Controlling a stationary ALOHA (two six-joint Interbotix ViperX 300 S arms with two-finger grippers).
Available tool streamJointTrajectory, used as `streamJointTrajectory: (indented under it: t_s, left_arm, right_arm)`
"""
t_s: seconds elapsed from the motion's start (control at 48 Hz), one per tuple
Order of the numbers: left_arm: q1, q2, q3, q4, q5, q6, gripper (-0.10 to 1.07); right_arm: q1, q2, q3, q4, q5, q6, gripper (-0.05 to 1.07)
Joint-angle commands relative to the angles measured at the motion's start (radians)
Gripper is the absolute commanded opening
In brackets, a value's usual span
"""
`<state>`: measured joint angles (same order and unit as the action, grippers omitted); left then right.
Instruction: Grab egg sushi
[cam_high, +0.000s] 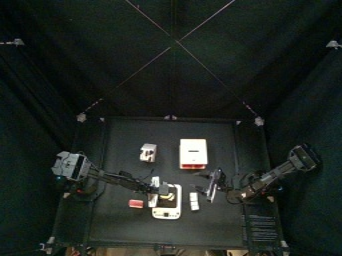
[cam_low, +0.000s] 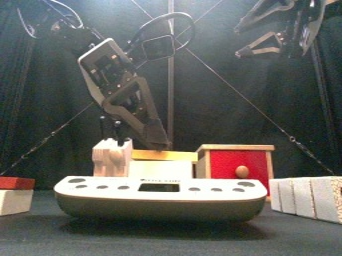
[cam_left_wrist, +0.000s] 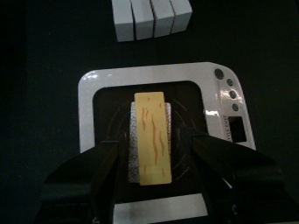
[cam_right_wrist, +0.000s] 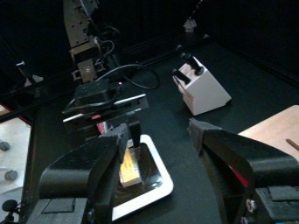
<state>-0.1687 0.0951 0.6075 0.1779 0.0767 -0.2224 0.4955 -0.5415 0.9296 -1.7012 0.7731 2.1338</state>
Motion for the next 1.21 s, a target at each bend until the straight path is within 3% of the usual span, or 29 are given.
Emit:
streamJointTrajectory:
  t_s: [0.0,0.5,1.188]
  left_arm:
    - [0.0,-0.025,-0.018,0.002,-0.006,0.002,0.87]
    - [0.0,-0.072,0.009,0.011,-0.003,-0.002,0.87]
    - [0.006,-0.261,0.249,0.049,-0.041,0.0,0.86]
  right_arm:
    - [-0.002,-0.012,-0.009,0.005,0.003,0.005,0.91]
    - [-0.003,-0.012,-0.008,0.014,0.003,-0.002,0.91]
    - [-0.006,-0.012,-0.006,0.014,0.003,0.0,0.91]
